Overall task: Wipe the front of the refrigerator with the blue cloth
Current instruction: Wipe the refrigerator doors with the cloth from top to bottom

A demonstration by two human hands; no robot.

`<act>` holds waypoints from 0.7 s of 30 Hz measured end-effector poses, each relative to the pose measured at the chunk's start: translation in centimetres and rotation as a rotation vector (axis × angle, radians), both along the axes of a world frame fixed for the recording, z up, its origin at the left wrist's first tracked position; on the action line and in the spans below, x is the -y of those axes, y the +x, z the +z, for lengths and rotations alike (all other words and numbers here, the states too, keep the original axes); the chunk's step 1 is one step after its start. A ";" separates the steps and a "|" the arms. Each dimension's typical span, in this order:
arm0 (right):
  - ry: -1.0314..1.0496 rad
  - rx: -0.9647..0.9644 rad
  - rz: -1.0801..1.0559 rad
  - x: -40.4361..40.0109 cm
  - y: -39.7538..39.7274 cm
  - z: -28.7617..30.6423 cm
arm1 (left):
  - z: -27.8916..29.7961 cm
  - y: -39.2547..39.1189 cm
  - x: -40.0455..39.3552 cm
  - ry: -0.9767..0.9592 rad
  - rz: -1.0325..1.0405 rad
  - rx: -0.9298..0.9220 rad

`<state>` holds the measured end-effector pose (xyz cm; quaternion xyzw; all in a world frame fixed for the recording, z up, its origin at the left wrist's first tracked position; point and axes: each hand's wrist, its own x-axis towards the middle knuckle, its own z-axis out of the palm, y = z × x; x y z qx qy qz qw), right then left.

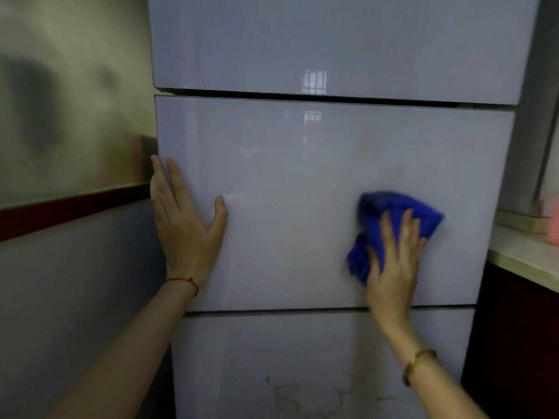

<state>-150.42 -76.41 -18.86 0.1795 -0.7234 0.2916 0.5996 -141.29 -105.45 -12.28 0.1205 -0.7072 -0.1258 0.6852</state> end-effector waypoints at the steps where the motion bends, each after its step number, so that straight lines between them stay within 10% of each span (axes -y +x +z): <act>1: -0.098 -0.005 -0.005 -0.6 -0.3 2.3 | 0.0 0.0 -0.1 0.002 0.003 0.000; 10: 0.282 -0.107 0.031 1.2 0.3 0.4 | 0.0 0.1 0.0 -0.001 -0.018 0.007; 16: -0.151 -0.056 -0.004 -0.6 -1.0 9.2 | 0.0 -0.1 -0.1 0.009 0.001 0.012; 21: 0.247 -0.223 0.049 6.3 1.1 10.5 | -0.1 0.0 0.0 0.007 0.008 0.019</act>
